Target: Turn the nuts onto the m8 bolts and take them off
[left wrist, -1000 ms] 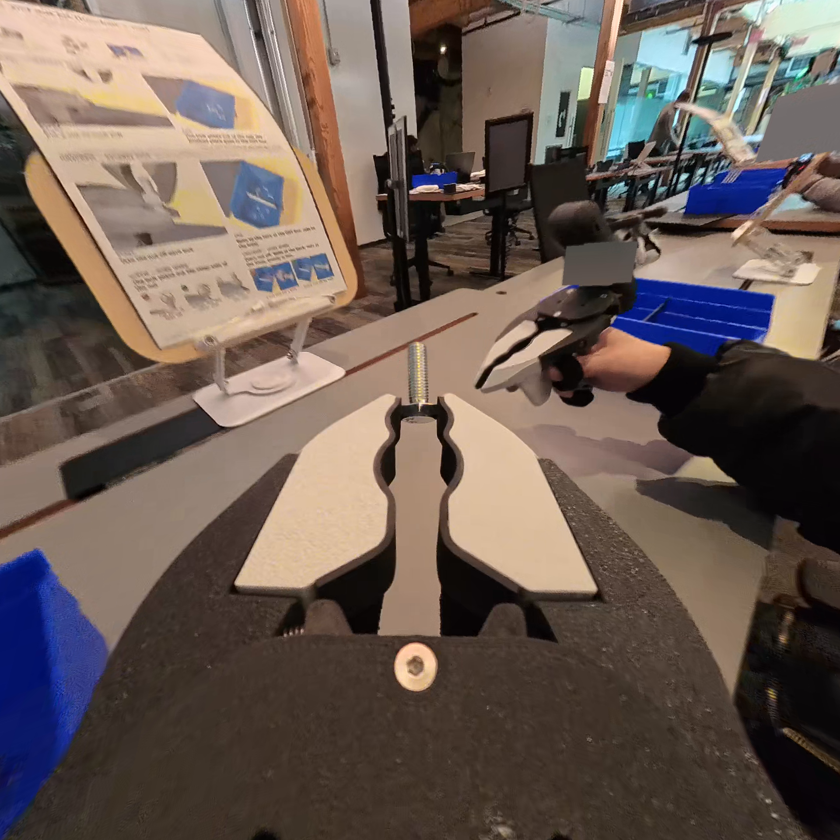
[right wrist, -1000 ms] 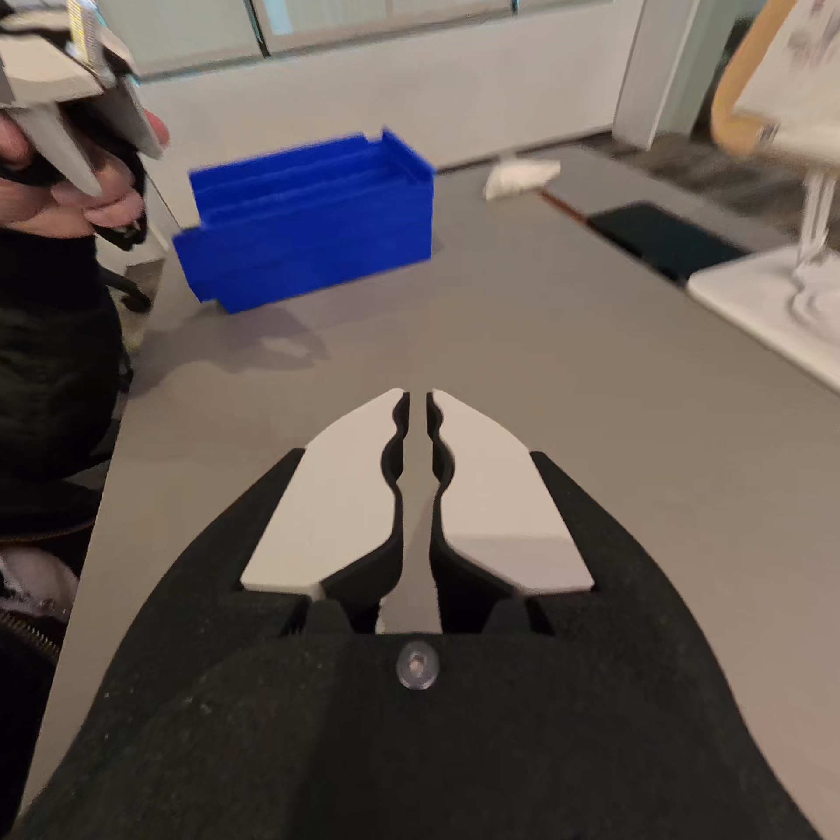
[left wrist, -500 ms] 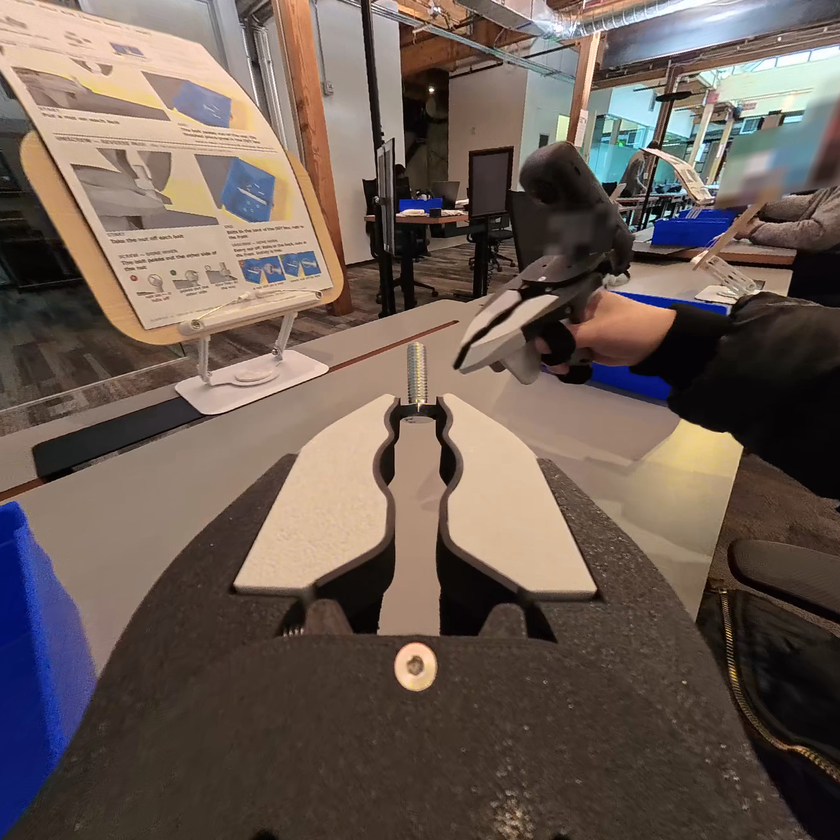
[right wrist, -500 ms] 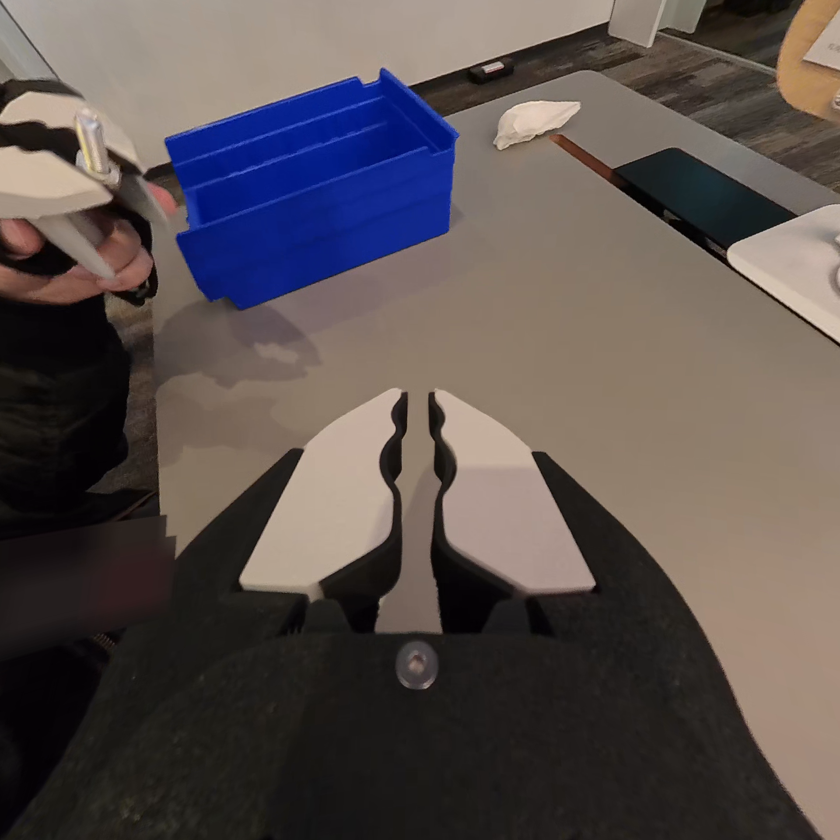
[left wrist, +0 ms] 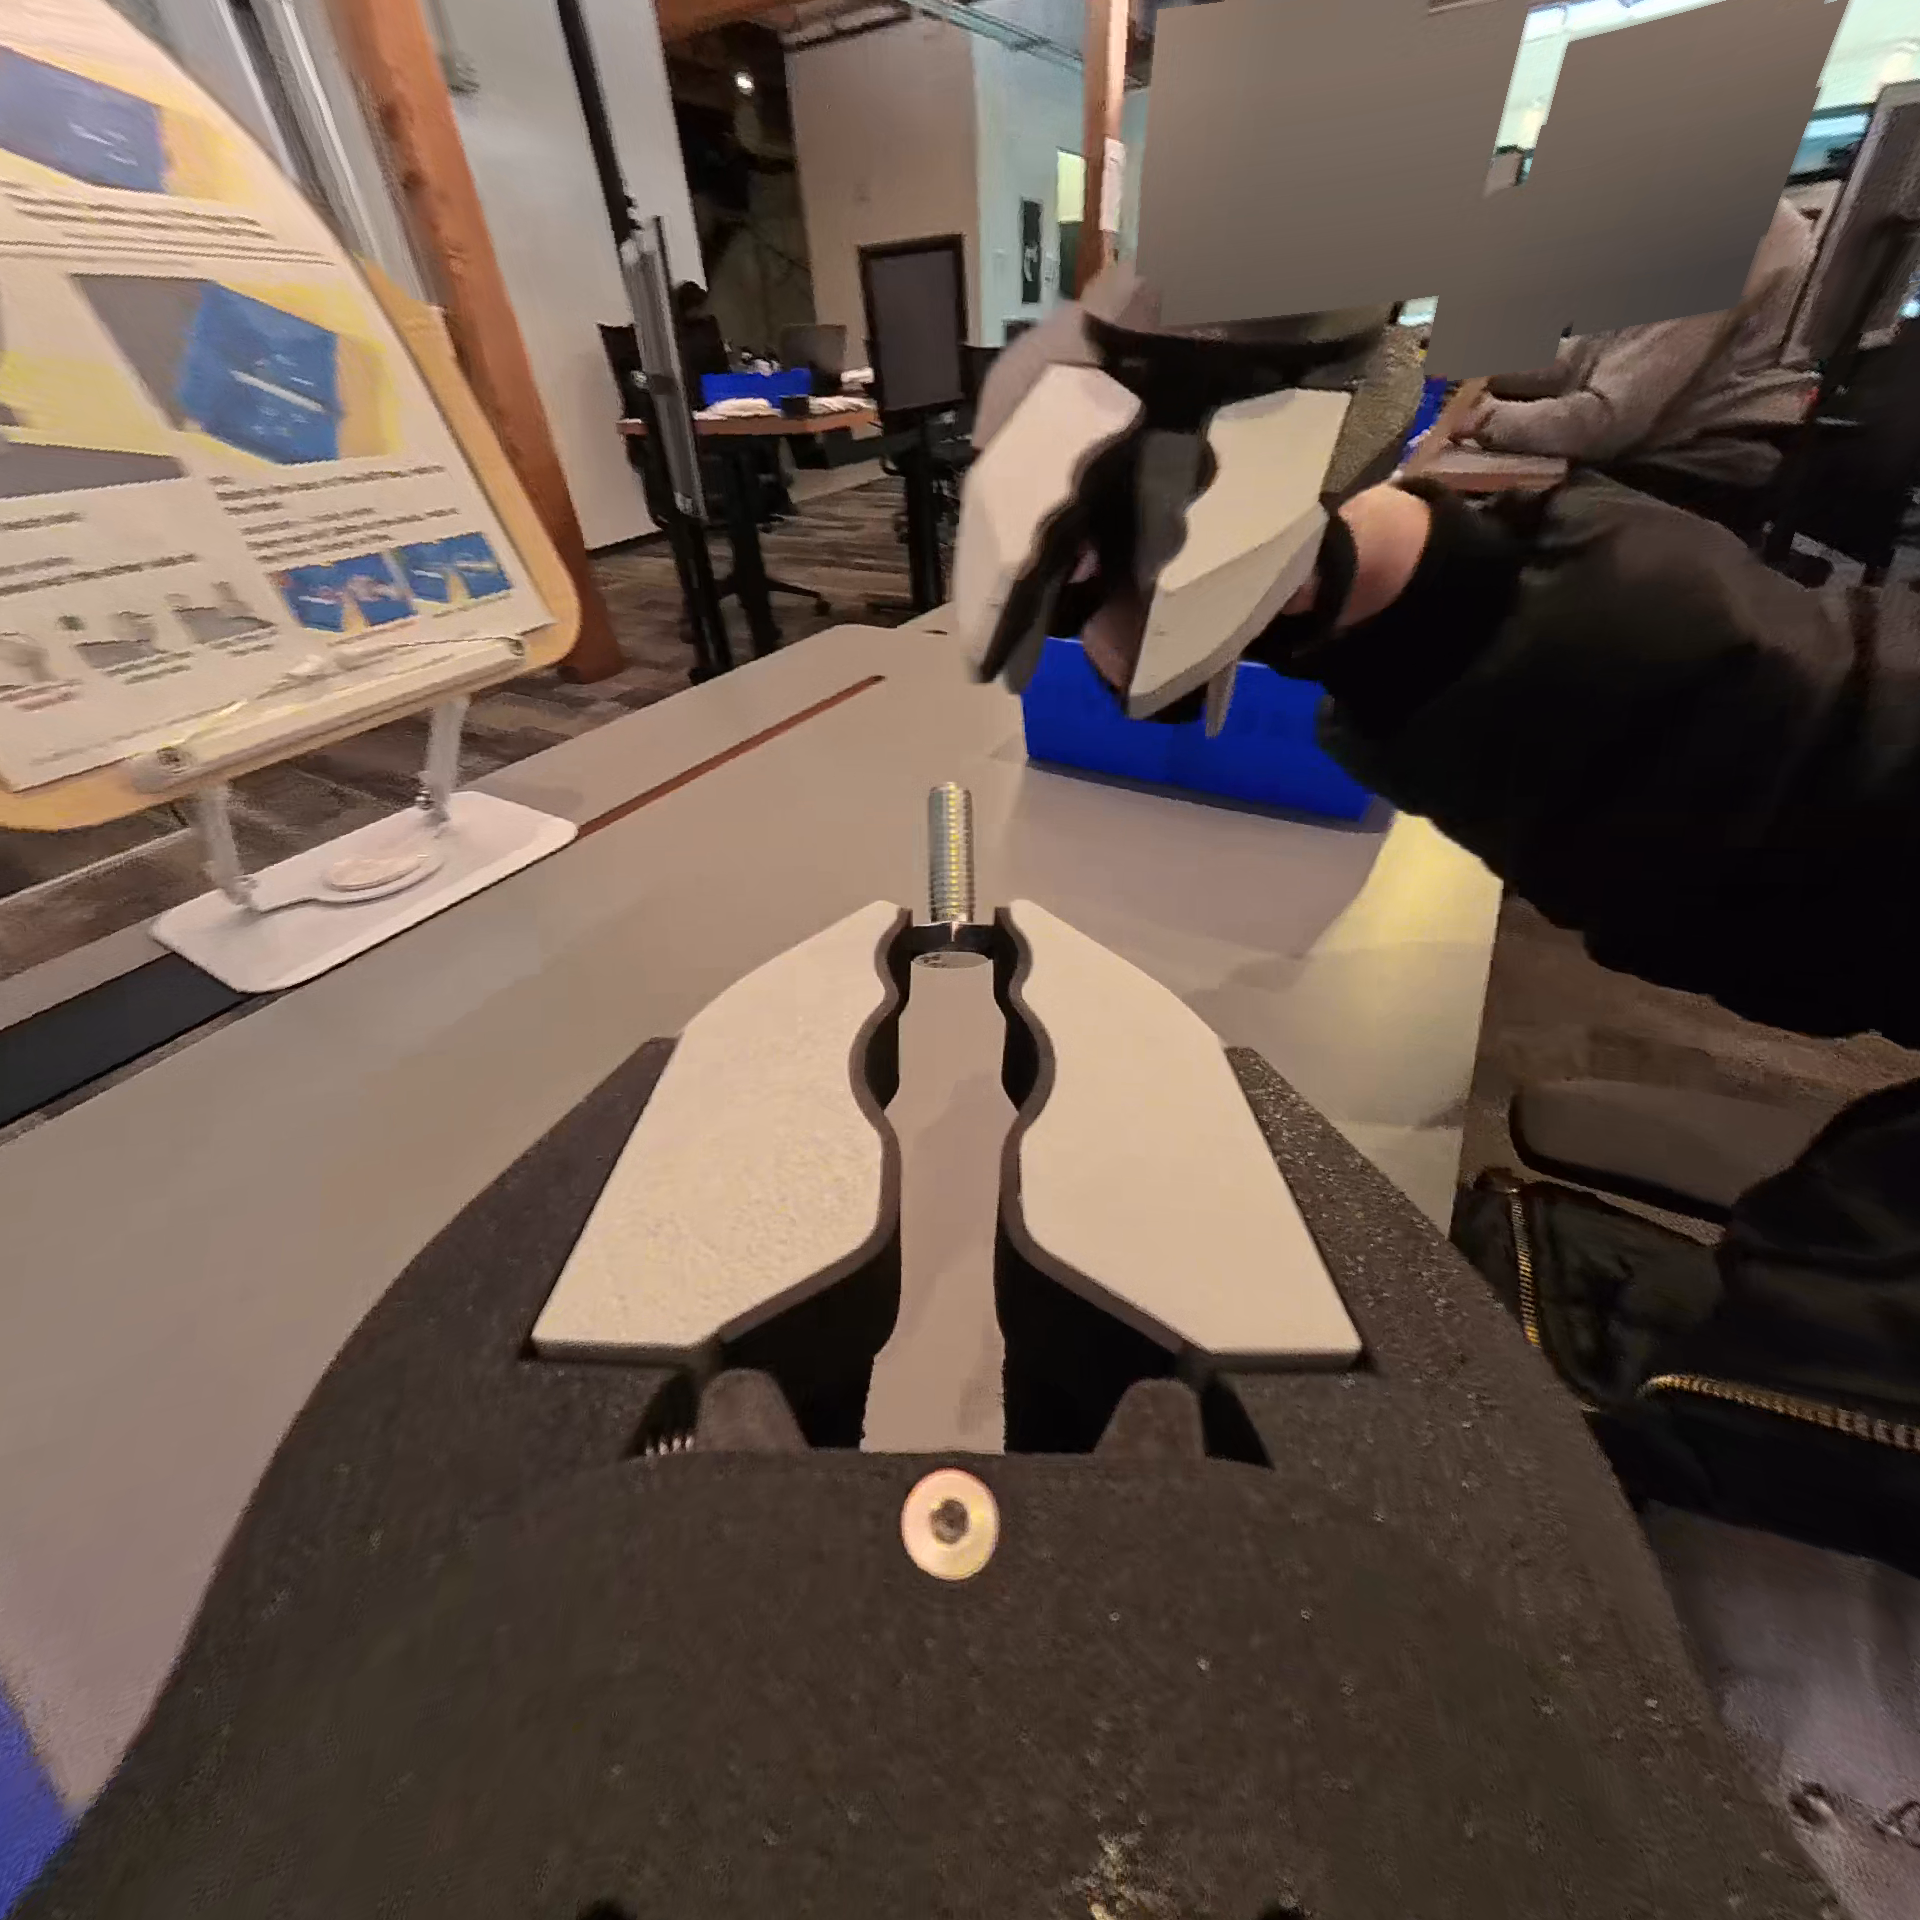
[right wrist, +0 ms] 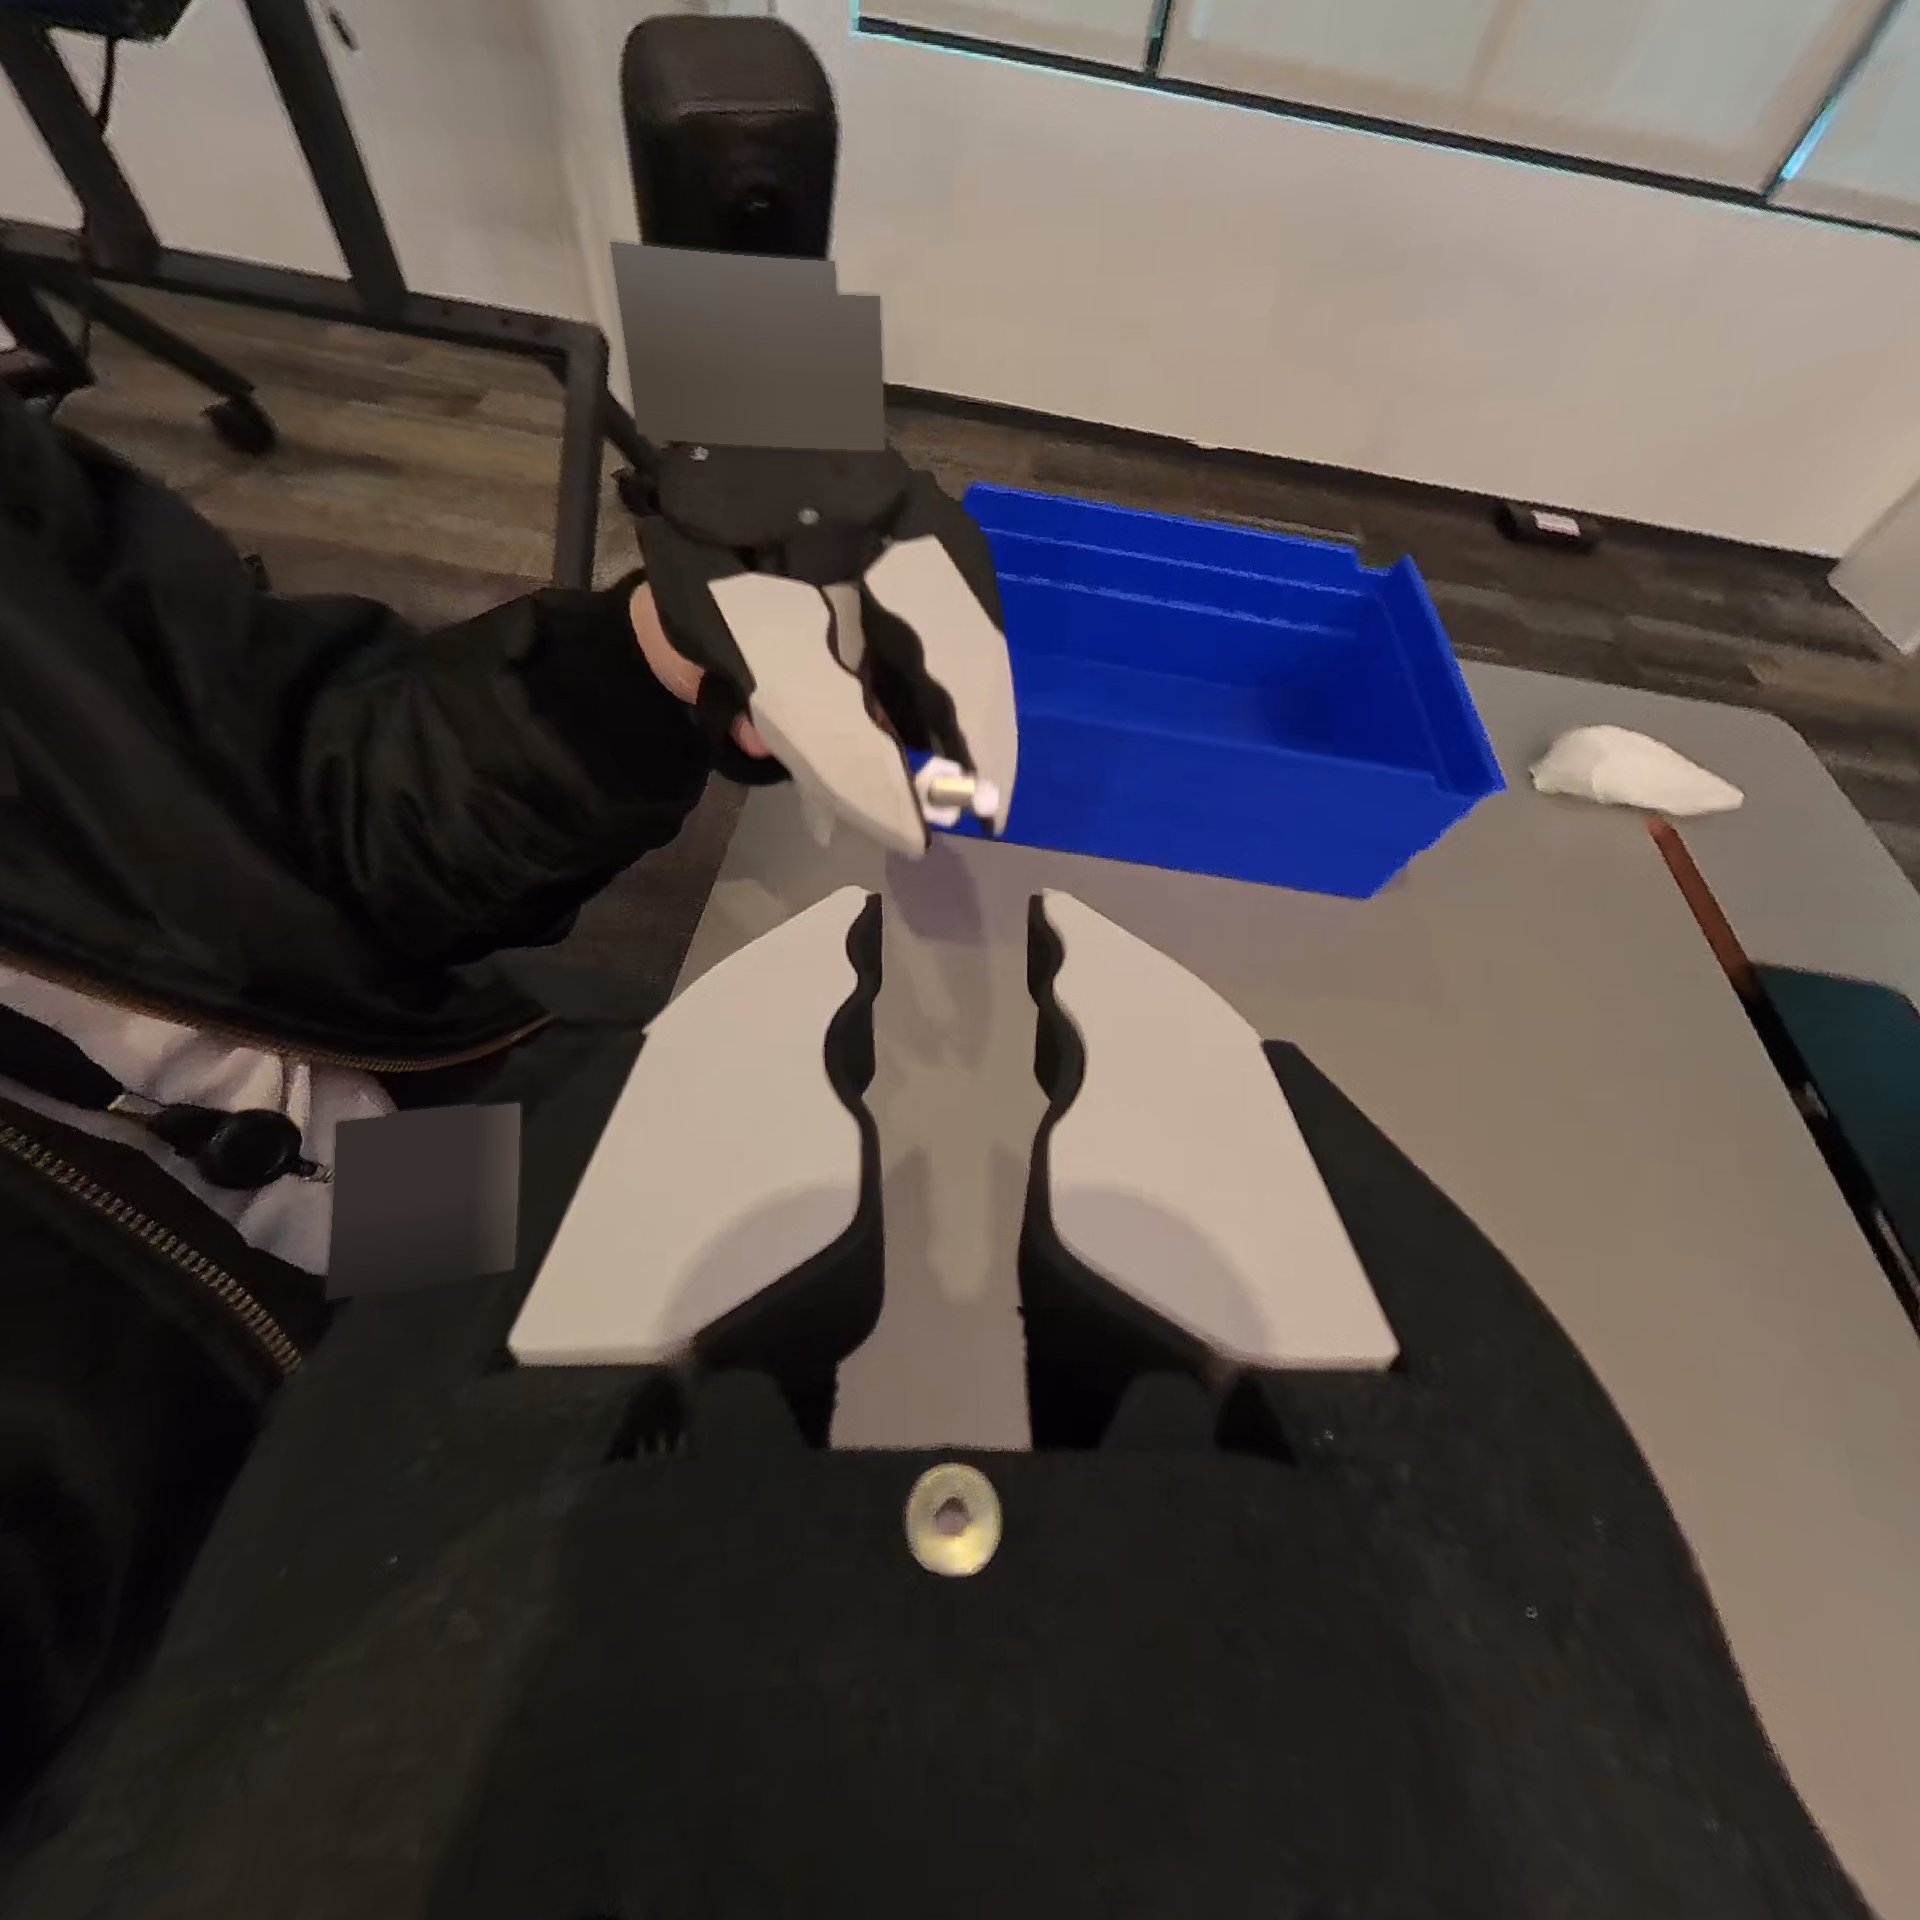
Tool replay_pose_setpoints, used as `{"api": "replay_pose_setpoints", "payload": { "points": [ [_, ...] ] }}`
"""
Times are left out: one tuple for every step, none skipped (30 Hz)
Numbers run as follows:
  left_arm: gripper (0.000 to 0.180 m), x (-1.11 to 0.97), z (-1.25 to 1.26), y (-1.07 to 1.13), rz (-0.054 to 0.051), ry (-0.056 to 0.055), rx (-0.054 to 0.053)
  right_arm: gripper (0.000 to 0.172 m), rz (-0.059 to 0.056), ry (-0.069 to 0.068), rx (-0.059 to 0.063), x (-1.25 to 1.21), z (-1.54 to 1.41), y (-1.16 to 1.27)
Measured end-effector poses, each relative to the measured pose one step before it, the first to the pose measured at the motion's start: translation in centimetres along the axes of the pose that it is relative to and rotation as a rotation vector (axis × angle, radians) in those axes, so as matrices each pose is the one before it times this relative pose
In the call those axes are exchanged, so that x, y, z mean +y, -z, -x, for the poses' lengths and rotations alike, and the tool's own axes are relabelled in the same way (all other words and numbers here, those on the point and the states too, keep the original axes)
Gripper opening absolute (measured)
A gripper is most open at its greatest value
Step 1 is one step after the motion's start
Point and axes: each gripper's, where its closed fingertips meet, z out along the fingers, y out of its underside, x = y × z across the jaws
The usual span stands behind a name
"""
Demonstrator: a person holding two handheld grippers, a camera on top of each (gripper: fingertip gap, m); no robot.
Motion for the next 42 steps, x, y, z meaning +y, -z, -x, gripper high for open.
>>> {"api": "replay_pose_setpoints", "payload": {
  "points": [
    [0.014, -0.028, -0.222, -0.522, 0.0077, -0.0035, 0.0032, 0.026, 0.0053, 0.0175, -0.0177, -0.156, 0.13, -0.346],
    [0.014, -0.018, -0.273, -0.509, 0.0091, -0.0088, 0.0061, 0.026, 0.0094, 0.0131, -0.0143, -0.022, 0.057, -0.283],
    [0.015, -0.005, -0.414, -0.48, 0.0106, -0.0105, 0.0171, 0.026, 0.0101, 0.0089, -0.013, 0.072, 0.037, -0.179],
    [0.015, -0.037, -0.3, -0.446, 0.0084, -0.0112, 0.0096, 0.026, 0.0064, 0.0033, -0.0078, 0.111, -0.061, -0.096],
    [0.014, -0.109, -0.143, -0.383, 0.0023, -0.0136, 0.0011, 0.026, 0.0062, -0.0038, 0.0015, 0.203, -0.215, 0.012],
    [0.015, -0.139, -0.155, -0.331, -0.0009, -0.0098, 0.0041, 0.025, 0.0062, -0.0085, -0.0001, 0.28, -0.199, 0.078],
    [0.015, -0.118, -0.154, -0.288, -0.0012, -0.0016, 0.0069, 0.024, 0.0012, -0.0098, -0.0091, 0.27, -0.044, 0.157],
    [0.014, -0.092, -0.135, -0.247, -0.0022, -0.0017, 0.0078, 0.022, -0.0071, -0.0093, -0.0087, 0.179, 0.001, 0.208],
    [0.015, -0.06, -0.115, -0.213, -0.0024, -0.0043, 0.0079, 0.02, -0.0124, -0.0076, -0.0071, 0.091, 0.019, 0.253],
    [0.015, -0.033, 0.03, -0.187, -0.0018, -0.0023, -0.0004, 0.016, -0.0071, -0.0074, -0.0113, 0.143, 0.11, 0.252],
    [0.015, 0.023, 0.069, -0.166, 0.001, 0.0012, 0.0004, 0.01, -0.0002, -0.0064, -0.0058, 0.188, 0.054, 0.232],
    [0.015, 0.013, 0.004, -0.154, 0.0, 0.0032, 0.0049, 0.01, -0.0013, -0.0019, 0.0031, 0.136, -0.028, 0.2],
    [0.014, -0.01, -0.031, -0.165, -0.0024, 0.0017, 0.0069, 0.008, -0.0017, 0.0013, 0.0021, 0.117, 0.009, 0.177],
    [0.015, 0.02, -0.074, -0.161, 0.0002, 0.0026, 0.0086, 0.008, 0.0035, 0.0013, 0.0009, 0.158, 0.018, 0.149],
    [0.014, 0.029, -0.045, -0.172, 0.0005, 0.0013, 0.0051, 0.008, 0.0055, 0.001, 0.0024, 0.179, -0.021, 0.145],
    [0.015, 0.007, -0.004, -0.156, 0.0004, -0.0012, 0.0007, 0.009, 0.0017, -0.0008, 0.0036, 0.122, -0.035, 0.122],
    [0.015, -0.003, -0.002, -0.134, 0.0003, -0.0015, 0.0006, 0.009, -0.0026, -0.0042, -0.0005, 0.072, 0.014, 0.124],
    [0.014, -0.015, -0.143, -0.113, 0.0011, -0.0014, 0.0087, 0.008, -0.0036, -0.0066, -0.0063, 0.067, 0.108, 0.136],
    [0.015, -0.037, -0.166, -0.091, -0.0004, -0.0048, 0.0075, 0.008, -0.0042, -0.0045, -0.0044, 0.071, 0.111, 0.145],
    [0.015, -0.097, -0.021, -0.089, -0.0045, -0.0024, -0.0049, 0.008, -0.0051, -0.003, 0.0057, 0.07, 0.021, 0.151],
    [0.015, -0.132, -0.006, -0.097, -0.0076, 0.0014, -0.0061, 0.008, -0.0054, -0.0058, 0.0082, 0.098, 0.04, 0.156],
    [0.015, -0.132, -0.156, -0.088, -0.0083, 0.0029, 0.0032, 0.008, -0.0042, -0.0087, 0.0067, 0.139, 0.122, 0.185],
    [0.015, -0.085, -0.127, -0.111, -0.007, 0.0022, 0.0028, 0.008, -0.0024, -0.0112, 0.0171, 0.2, 0.056, 0.247],
    [0.016, 0.016, -0.065, -0.131, -0.0022, 0.0008, 0.0005, 0.008, 0.0026, -0.0119, 0.0294, 0.326, -0.031, 0.317],
    [0.017, 0.111, -0.163, -0.137, 0.0038, 0.0013, 0.0089, 0.007, 0.0097, -0.0084, 0.0363, 0.47, -0.054, 0.434],
    [0.02, 0.122, -0.086, -0.131, 0.0069, 0.006, 0.0026, 0.007, 0.0123, -0.0083, 0.0436, 0.544, -0.098, 0.562],
    [0.023, 0.114, 0.034, -0.087, 0.0068, 0.0062, -0.0071, 0.007, 0.0112, -0.0139, 0.0447, 0.564, -0.1, 0.73],
    [0.025, 0.103, 0.024, -0.028, 0.0058, 0.001, -0.0068, 0.007, 0.0078, -0.0184, 0.037, 0.525, 0.01, 0.904],
    [0.025, 0.129, 0.063, 0.002, 0.0085, 0.0016, -0.0099, 0.007, 0.0027, -0.0183, 0.0337, 0.481, 0.022, 1.105],
    [0.026, 0.173, 0.052, 0.052, 0.0118, 0.0017, -0.01, 0.007, 0.0001, -0.0172, 0.0397, 0.465, -0.112, 1.35],
    [0.026, 0.231, 0.055, 0.103, 0.0149, -0.0011, -0.013, 0.007, 0.0056, -0.0188, 0.0489, 0.539, -0.356, 1.666],
    [0.025, 0.299, 0.121, 0.172, 0.0166, -0.0019, -0.0195, 0.007, 0.0175, -0.0171, 0.057, 0.703, -0.66, 2.024],
    [0.025, 0.39, 0.067, 0.209, 0.0201, -0.0064, -0.0184, 0.007, 0.0256, -0.012, 0.0692, 0.849, -1.12, 2.376],
    [0.024, 0.487, 0.089, 0.263, 0.0228, -0.0071, -0.0222, 0.007, 0.0302, -0.0105, 0.0839, 1.052, -1.792, 2.657],
    [0.024, 0.516, 0.158, 0.275, 0.0224, -0.006, -0.0278, 0.007, 0.0376, -0.0174, 0.0948, 1.328, -2.539, 2.759],
    [0.024, 0.541, 0.212, 0.297, 0.0229, -0.0071, -0.029, 0.007, 0.0513, -0.0345, 0.0943, 1.754, -3.211, 2.557],
    [0.023, 0.5, 0.292, 0.308, 0.0207, -0.0024, -0.0322, 0.007, 0.0672, -0.0509, 0.0788, 2.18, -3.571, 2.057],
    [0.023, 0.427, 0.336, 0.299, 0.0187, -0.0011, -0.0311, 0.007, 0.0739, -0.0587, 0.0585, 2.432, -3.681, 1.347],
    [0.023, 0.3, 0.398, 0.3, 0.0143, 0.0015, -0.0317, 0.007, 0.0777, -0.0636, 0.0401, 2.518, -3.587, 0.623],
    [0.023, 0.136, 0.484, 0.299, 0.0084, 0.0091, -0.0325, 0.008, 0.0805, -0.0632, 0.0264, 2.423, -3.366, -0.032],
    [0.023, -0.015, 0.428, 0.29, 0.0014, 0.0118, -0.0245, 0.007, 0.073, -0.0584, 0.0142, 2.088, -2.973, -0.545],
    [0.023, -0.128, 0.345, 0.299, -0.0042, 0.0146, -0.0151, 0.008, 0.0643, -0.053, -0.0035, 1.686, -2.341, -0.921]
  ]
}}
